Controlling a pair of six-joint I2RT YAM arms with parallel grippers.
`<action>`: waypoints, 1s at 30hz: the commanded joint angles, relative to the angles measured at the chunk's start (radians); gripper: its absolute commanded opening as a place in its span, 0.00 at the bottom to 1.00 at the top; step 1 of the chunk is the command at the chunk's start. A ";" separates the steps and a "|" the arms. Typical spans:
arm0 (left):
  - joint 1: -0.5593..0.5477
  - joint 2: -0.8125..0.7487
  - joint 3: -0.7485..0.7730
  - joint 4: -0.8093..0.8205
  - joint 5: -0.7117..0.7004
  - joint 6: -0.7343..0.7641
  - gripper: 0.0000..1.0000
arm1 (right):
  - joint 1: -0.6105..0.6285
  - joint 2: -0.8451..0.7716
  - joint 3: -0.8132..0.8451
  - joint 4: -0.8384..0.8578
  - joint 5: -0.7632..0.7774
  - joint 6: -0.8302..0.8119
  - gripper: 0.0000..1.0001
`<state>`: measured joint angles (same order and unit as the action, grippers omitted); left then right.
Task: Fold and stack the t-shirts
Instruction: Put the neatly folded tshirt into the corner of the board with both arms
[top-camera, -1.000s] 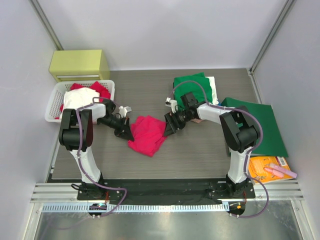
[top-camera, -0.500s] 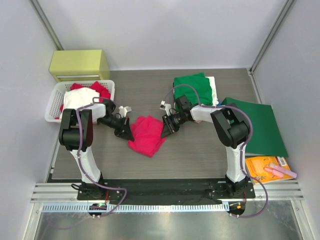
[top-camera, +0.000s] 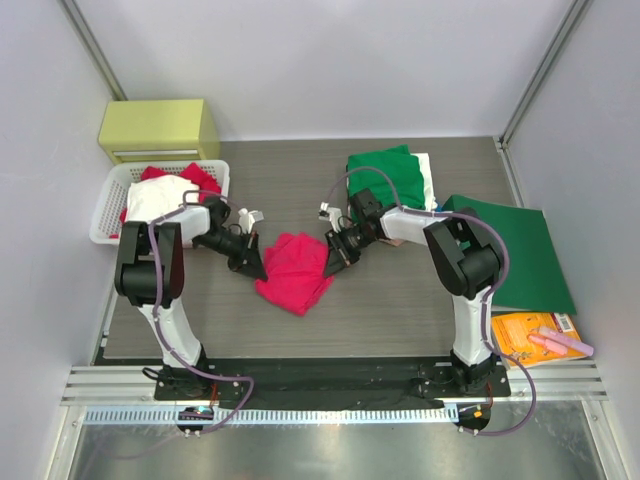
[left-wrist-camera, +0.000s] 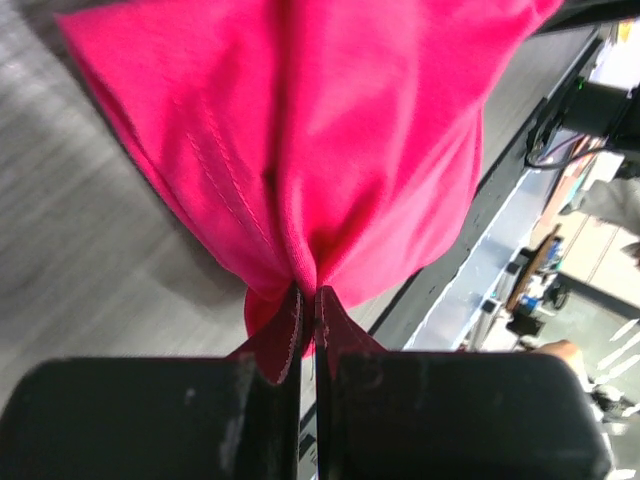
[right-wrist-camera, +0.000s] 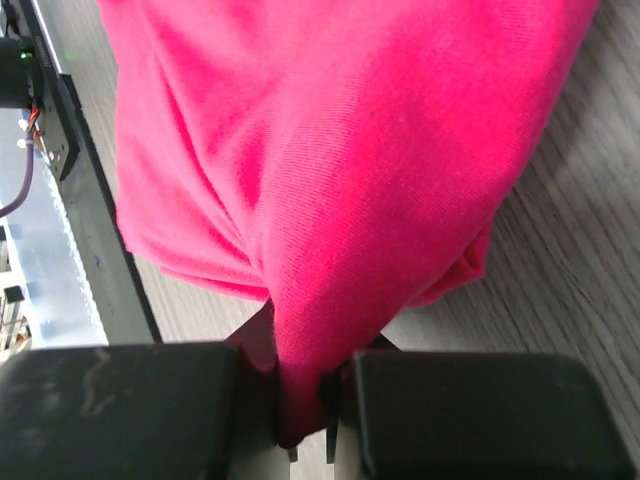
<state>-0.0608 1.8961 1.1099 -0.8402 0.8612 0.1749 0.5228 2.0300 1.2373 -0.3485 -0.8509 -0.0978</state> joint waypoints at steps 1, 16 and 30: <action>-0.008 -0.112 0.080 -0.083 0.032 0.080 0.00 | 0.006 -0.082 0.093 -0.095 -0.007 -0.065 0.01; -0.086 -0.180 0.315 -0.163 0.073 0.038 0.00 | 0.006 -0.211 0.197 -0.207 -0.025 -0.097 0.01; -0.119 -0.140 0.498 -0.123 0.013 -0.031 0.00 | -0.093 -0.338 0.243 -0.288 -0.004 -0.141 0.01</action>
<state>-0.1776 1.7527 1.5299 -0.9882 0.8715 0.1776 0.4820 1.7683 1.4399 -0.6170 -0.8417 -0.2127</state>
